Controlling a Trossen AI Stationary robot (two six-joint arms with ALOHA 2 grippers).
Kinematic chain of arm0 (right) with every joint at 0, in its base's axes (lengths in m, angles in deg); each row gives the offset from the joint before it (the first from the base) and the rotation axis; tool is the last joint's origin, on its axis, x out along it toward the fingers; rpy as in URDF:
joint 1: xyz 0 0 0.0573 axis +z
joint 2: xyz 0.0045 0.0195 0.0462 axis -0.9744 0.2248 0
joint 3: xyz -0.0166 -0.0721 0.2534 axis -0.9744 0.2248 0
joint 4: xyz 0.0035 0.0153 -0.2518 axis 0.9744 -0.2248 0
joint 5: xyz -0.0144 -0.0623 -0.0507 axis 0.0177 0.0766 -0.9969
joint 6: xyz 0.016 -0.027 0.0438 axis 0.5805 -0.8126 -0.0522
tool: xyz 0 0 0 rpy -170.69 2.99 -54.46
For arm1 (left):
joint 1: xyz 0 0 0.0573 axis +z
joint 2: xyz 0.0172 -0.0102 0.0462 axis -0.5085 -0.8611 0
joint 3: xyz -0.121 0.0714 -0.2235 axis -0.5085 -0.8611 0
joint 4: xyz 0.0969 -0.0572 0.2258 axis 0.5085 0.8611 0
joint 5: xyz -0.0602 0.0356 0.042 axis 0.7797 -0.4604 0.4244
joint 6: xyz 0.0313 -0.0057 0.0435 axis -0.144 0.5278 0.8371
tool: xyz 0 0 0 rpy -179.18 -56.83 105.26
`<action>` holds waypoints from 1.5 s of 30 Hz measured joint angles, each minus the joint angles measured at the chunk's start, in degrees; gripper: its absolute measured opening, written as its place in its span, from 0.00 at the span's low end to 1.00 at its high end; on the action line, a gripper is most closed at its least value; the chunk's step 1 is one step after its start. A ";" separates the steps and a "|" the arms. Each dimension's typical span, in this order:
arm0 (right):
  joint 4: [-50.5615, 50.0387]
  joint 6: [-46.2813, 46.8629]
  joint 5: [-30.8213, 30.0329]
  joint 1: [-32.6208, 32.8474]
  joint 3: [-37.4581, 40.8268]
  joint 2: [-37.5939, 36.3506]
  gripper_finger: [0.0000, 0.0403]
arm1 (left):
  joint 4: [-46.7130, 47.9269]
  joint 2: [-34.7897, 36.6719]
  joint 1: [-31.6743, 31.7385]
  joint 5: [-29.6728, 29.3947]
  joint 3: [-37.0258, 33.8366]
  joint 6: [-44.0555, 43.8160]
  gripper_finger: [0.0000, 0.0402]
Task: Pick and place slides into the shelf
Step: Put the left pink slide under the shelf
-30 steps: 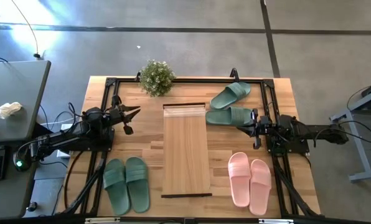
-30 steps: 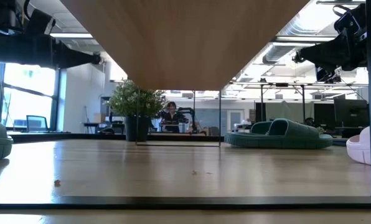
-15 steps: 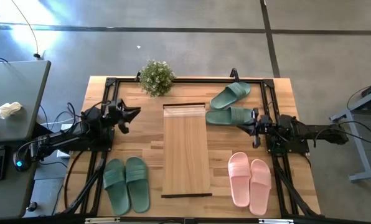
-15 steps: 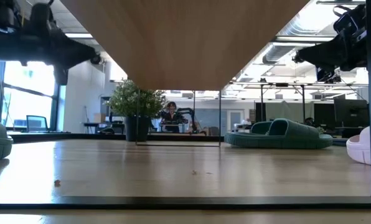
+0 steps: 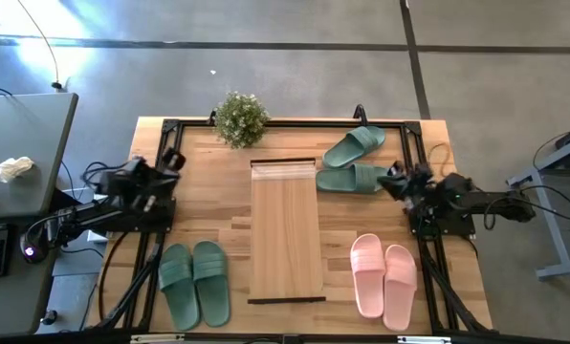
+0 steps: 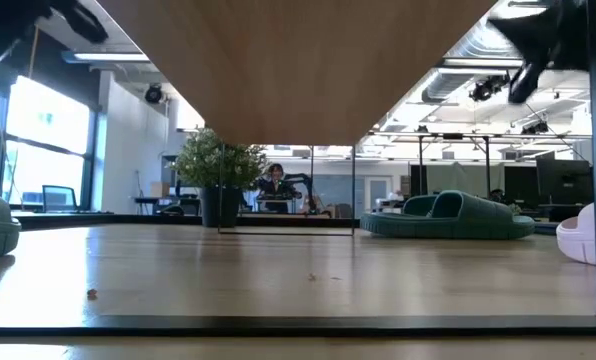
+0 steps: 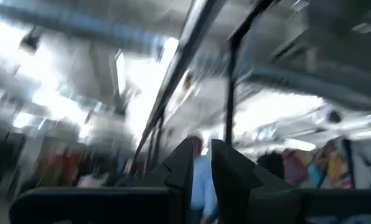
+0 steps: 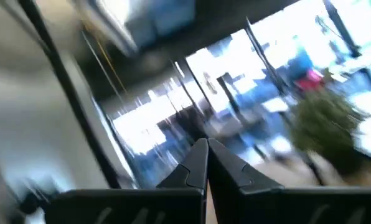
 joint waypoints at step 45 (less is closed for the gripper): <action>-65.77 10.51 31.47 6.74 -74.59 45.13 0.00 | 6.11 -0.01 0.03 -4.74 0.02 -0.27 0.12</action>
